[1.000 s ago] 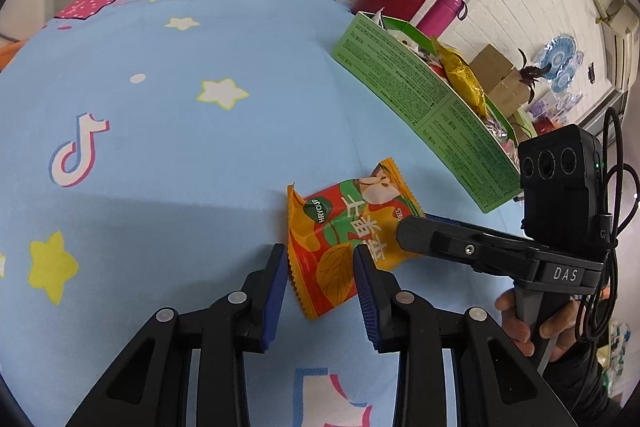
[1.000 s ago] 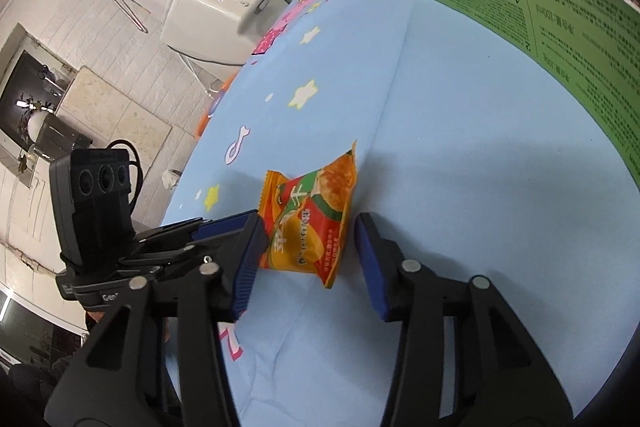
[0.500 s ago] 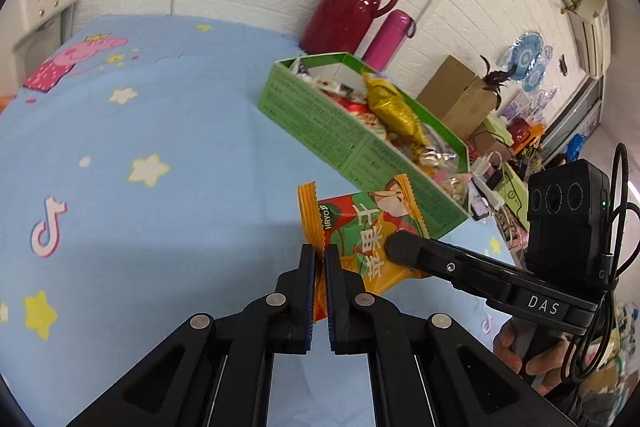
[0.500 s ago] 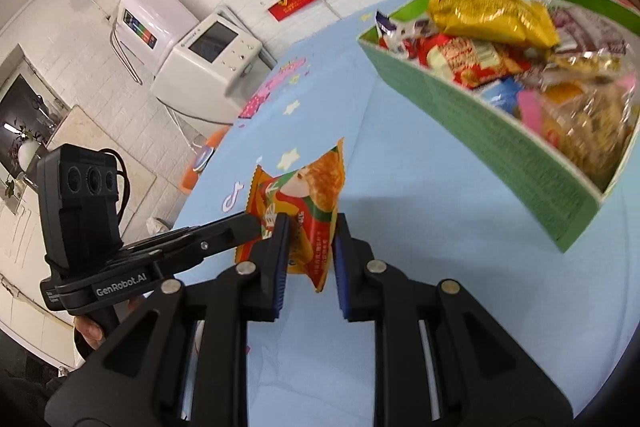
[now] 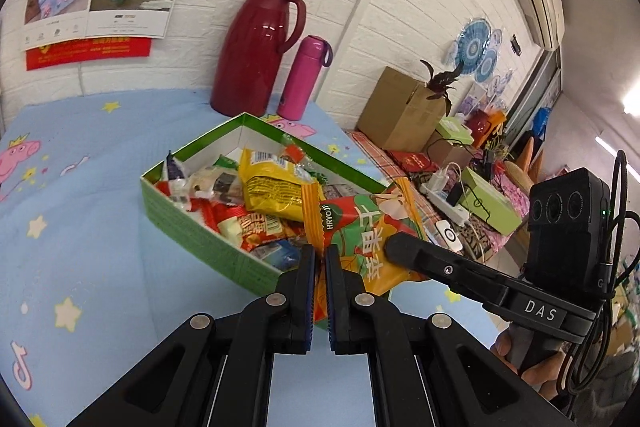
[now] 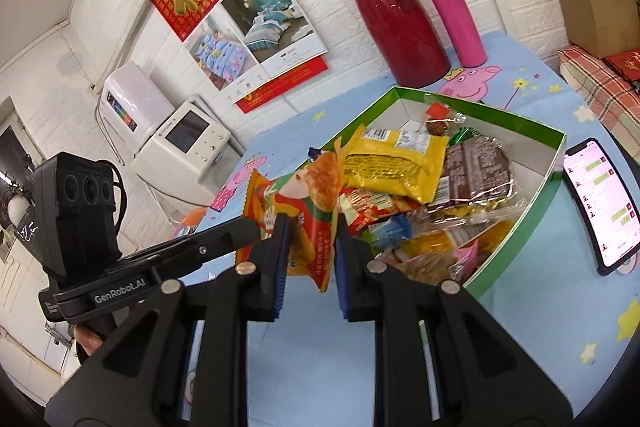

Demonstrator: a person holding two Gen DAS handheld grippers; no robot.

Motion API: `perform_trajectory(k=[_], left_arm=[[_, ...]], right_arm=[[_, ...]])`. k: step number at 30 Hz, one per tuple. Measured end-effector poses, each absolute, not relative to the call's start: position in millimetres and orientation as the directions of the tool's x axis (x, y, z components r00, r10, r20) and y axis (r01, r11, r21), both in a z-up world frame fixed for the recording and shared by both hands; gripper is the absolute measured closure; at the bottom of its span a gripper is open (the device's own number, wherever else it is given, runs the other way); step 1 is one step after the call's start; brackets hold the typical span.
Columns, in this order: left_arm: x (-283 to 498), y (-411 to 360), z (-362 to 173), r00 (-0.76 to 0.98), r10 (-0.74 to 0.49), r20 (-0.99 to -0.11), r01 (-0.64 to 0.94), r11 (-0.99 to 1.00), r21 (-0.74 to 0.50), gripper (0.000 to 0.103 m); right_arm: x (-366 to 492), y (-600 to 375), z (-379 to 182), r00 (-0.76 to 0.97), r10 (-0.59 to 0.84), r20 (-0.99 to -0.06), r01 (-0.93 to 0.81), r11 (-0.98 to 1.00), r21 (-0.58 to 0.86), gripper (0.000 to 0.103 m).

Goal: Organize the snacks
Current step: 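Carry the orange chip bag into the green box and open both tools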

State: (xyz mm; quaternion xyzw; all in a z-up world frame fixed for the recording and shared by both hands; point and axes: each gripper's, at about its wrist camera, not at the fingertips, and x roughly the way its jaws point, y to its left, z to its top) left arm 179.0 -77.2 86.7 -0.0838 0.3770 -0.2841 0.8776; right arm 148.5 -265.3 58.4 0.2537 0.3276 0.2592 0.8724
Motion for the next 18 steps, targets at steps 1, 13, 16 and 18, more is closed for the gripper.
perform_trajectory(k=[1, 13, 16, 18], left_arm=[[184.9, -82.8, 85.2, 0.548, -0.563, -0.618, 0.438, 0.823, -0.361, 0.100], [228.0, -106.4, 39.4, 0.500, -0.523, -0.690, 0.406, 0.846, -0.346, 0.069], [227.8, -92.9, 32.4, 0.541, -0.488, -0.685, 0.326, 0.873, -0.364, 0.019], [225.0, -84.8, 32.5, 0.581, -0.462, -0.670, 0.300, 0.887, -0.352, 0.018]], right_arm=[[151.2, -267.9, 56.6, 0.655, 0.613, -0.441, -0.277, 0.738, 0.615, 0.080], [182.8, -279.7, 15.1, 0.633, 0.539, -0.555, -0.186, 0.802, 0.567, 0.065], [175.0, -281.3, 18.2, 0.675, 0.491, -0.551, -0.184, 0.835, 0.519, 0.042], [168.7, -283.8, 23.9, 0.703, 0.469, -0.534, -0.187, 0.847, 0.498, 0.033]])
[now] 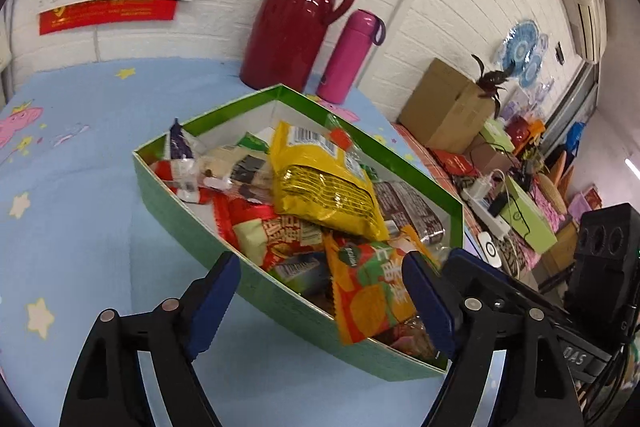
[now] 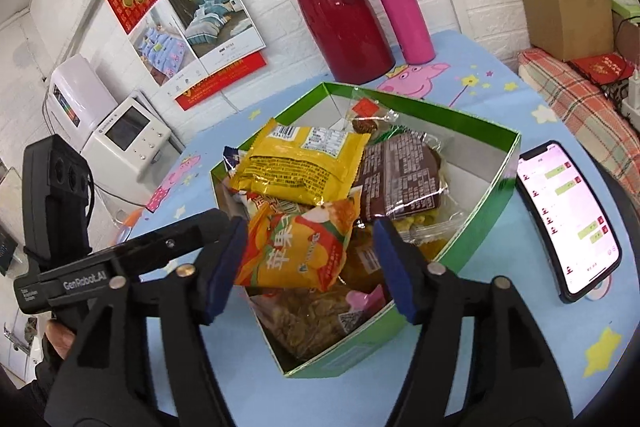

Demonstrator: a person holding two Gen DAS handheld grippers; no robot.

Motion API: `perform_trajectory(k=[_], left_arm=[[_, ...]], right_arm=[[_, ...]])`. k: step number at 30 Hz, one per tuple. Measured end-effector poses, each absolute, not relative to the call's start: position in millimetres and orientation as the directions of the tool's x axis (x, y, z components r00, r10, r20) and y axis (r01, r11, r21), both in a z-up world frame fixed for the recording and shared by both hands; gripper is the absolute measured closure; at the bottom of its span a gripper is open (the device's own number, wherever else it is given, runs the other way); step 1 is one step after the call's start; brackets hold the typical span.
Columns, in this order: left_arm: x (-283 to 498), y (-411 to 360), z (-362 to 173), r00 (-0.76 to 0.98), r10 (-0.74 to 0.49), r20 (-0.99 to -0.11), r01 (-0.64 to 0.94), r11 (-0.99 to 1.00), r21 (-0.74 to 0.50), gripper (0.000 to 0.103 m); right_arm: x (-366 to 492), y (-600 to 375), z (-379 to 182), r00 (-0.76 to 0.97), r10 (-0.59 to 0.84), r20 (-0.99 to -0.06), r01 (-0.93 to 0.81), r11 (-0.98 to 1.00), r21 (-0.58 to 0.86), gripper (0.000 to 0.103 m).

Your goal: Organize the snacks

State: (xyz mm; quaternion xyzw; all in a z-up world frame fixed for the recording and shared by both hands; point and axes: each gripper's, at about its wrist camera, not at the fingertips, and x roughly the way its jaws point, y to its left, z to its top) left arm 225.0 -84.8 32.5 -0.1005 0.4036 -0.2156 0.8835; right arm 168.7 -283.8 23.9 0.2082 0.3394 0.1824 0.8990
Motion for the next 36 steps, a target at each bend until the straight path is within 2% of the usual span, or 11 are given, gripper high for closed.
perform_trajectory(k=[3, 9, 11, 12, 14, 16, 25, 36], left_arm=[[223.2, -80.5, 33.9, 0.598, -0.419, -0.683, 0.280, 0.908, -0.311, 0.018], [204.9, -74.9, 42.2, 0.622, -0.375, -0.688, 0.262, 0.927, -0.269, 0.017], [190.7, -75.2, 49.7, 0.639, -0.342, -0.689, 0.251, 0.939, -0.233, 0.016], [181.8, -75.7, 53.9, 0.650, -0.324, -0.687, 0.248, 0.945, -0.211, 0.015], [162.4, -74.9, 61.9, 0.676, -0.277, -0.683, 0.234, 0.959, -0.158, 0.005], [138.5, -70.6, 68.0, 0.709, -0.237, -0.664, 0.204, 0.970, -0.128, 0.001], [63.5, -54.8, 48.8, 0.751, -0.135, -0.647, 0.109, 0.991, -0.080, 0.000], [35.3, -55.2, 19.4, 0.725, -0.093, -0.683, 0.095, 0.995, -0.034, 0.000]], right_arm=[[161.5, -286.4, 31.1, 0.731, 0.432, -0.529, -0.178, 0.868, 0.464, 0.029], [146.1, -280.4, 38.5, 0.726, 0.409, -0.552, -0.171, 0.886, 0.432, 0.015], [132.3, -276.1, 48.1, 0.744, 0.389, -0.543, -0.181, 0.900, 0.397, 0.003], [124.0, -273.6, 53.3, 0.758, 0.374, -0.535, -0.183, 0.908, 0.376, 0.001], [105.7, -269.1, 64.5, 0.785, 0.335, -0.521, -0.180, 0.928, 0.326, 0.001], [88.2, -264.8, 71.6, 0.807, 0.272, -0.525, -0.142, 0.951, 0.275, 0.001], [23.3, -260.0, 59.6, 0.826, 0.158, -0.541, -0.031, 0.971, 0.237, 0.001], [-2.4, -254.6, 20.9, 0.789, 0.061, -0.611, 0.071, 0.979, 0.190, 0.001]])
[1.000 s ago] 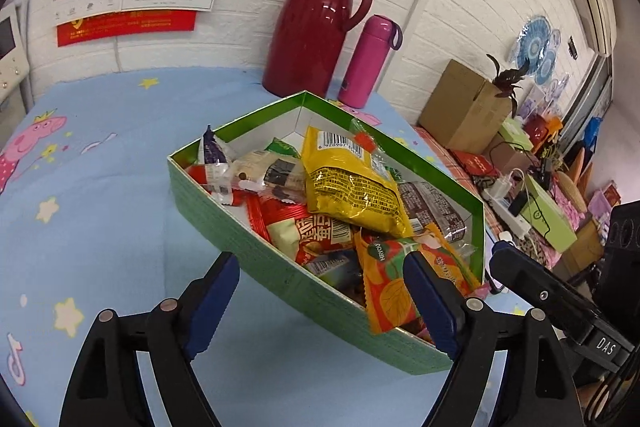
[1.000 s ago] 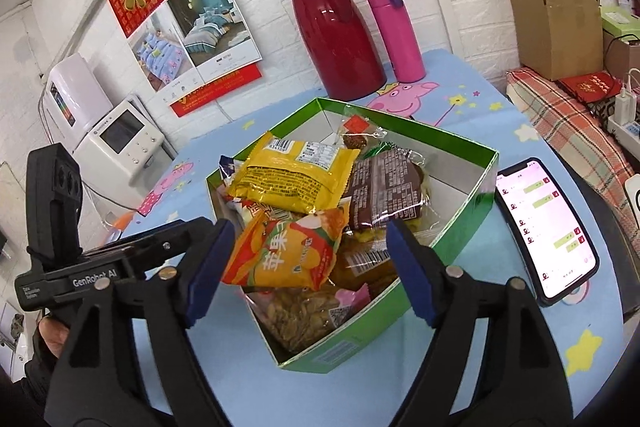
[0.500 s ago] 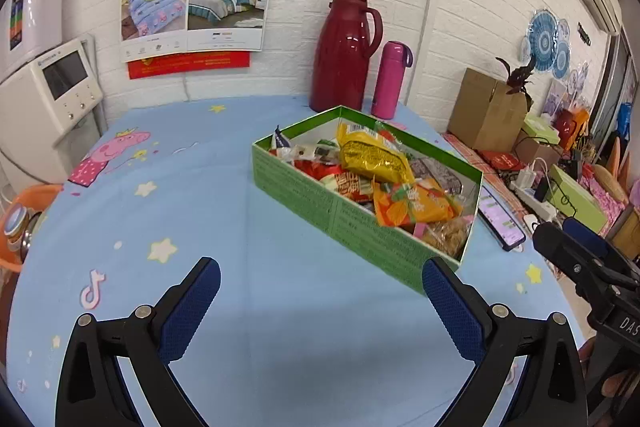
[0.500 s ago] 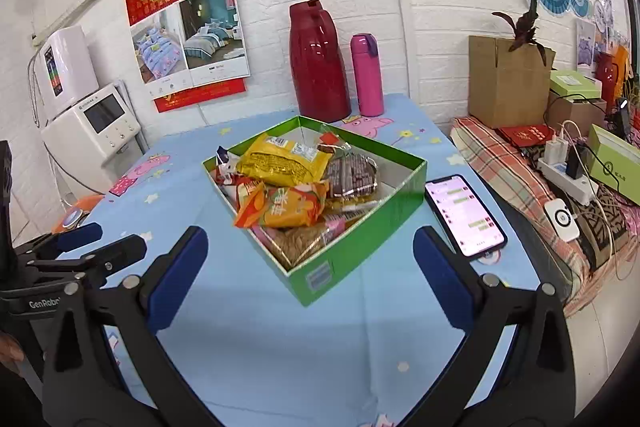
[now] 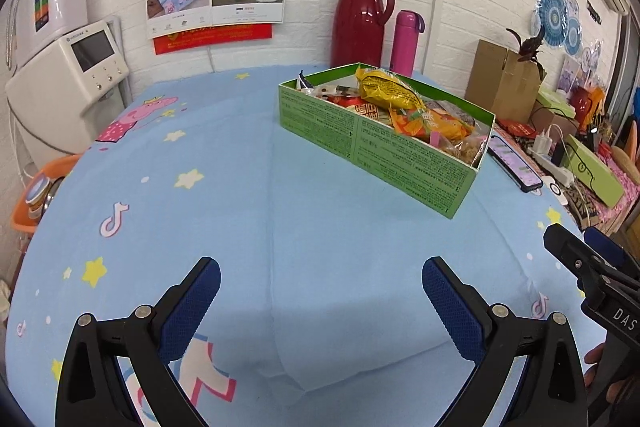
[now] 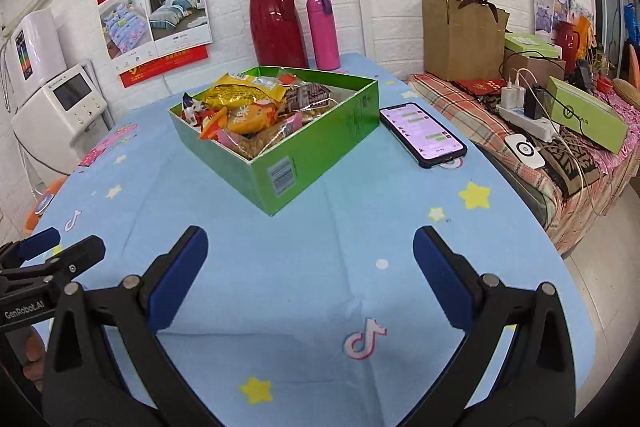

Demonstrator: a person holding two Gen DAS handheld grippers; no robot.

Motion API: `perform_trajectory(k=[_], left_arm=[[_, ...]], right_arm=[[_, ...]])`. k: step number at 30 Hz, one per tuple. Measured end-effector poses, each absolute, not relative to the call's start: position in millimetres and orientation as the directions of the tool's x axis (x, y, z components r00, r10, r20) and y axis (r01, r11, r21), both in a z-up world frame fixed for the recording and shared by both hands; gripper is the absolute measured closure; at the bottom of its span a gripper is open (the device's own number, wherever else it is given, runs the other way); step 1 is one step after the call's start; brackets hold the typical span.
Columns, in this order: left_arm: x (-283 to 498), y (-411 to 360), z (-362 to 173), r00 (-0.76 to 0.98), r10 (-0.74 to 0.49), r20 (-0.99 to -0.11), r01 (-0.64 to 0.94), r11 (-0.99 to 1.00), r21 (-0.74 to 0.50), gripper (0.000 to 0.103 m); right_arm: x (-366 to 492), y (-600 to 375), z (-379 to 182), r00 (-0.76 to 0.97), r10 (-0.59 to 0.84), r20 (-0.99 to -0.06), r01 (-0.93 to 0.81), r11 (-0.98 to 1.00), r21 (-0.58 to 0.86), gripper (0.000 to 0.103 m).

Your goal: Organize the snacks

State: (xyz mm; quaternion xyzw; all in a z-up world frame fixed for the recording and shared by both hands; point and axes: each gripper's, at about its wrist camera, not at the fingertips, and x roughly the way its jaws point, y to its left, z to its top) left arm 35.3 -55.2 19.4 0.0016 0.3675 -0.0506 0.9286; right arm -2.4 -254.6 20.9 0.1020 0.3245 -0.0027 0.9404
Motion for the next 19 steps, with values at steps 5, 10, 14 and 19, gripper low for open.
perform_trajectory(k=[5, 10, 14, 19], left_arm=[[34.6, -51.8, 14.0, 0.722, -0.078, -0.687, 0.081, 0.996, -0.028, 0.001], [36.8, -49.8, 10.4, 0.720, -0.066, -0.691, 0.076, 0.997, -0.016, 0.000], [36.0, -47.5, 8.2, 0.731, -0.050, -0.680, 0.066, 0.998, -0.001, 0.000], [37.0, -45.2, 7.3, 0.728, -0.054, -0.683, 0.066, 0.998, -0.008, 0.000]], right_arm=[[-4.0, -250.4, 16.4, 0.785, 0.037, -0.618, 0.081, 0.983, 0.162, 0.001], [-2.4, -245.0, 15.7, 0.785, 0.037, -0.618, 0.073, 0.986, 0.151, 0.001], [-0.8, -240.7, 13.0, 0.779, 0.037, -0.626, 0.071, 0.987, 0.146, 0.001], [1.5, -238.3, 13.4, 0.779, 0.034, -0.626, 0.073, 0.987, 0.144, 0.001]])
